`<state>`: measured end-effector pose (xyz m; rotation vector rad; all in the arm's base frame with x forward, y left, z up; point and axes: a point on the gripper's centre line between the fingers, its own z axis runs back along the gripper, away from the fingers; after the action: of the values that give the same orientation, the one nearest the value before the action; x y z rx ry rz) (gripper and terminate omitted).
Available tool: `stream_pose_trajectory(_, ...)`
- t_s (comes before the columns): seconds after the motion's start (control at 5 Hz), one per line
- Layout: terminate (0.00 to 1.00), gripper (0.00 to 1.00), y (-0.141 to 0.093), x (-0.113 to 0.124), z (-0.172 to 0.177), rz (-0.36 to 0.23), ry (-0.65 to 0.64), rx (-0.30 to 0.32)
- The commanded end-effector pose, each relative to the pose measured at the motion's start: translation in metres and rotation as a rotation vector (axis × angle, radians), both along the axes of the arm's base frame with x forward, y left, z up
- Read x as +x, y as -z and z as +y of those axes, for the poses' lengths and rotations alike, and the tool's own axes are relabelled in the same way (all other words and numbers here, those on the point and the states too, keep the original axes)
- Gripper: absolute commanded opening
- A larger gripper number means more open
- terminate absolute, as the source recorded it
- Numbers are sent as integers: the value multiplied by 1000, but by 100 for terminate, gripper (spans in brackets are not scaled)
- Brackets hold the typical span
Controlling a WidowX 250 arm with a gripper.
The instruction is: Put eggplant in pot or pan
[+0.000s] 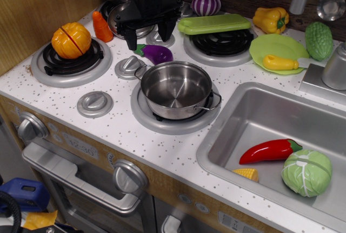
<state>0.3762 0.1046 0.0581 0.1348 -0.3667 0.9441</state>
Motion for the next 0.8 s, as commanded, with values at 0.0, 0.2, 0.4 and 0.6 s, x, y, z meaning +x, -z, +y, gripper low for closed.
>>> stream_pose_trajectory(0.0, 0, 100, 0, 0, 0, 0, 0, 0)
stream_pose_trajectory(0.2, 0, 100, 3, 9, 11, -26, 17, 3)
stream_pose_trajectory(0.4, 0, 100, 3, 16, 16, -39, 28, 10)
stream_pose_trajectory(0.6, 0, 100, 11, 24, 17, -64, 27, 19)
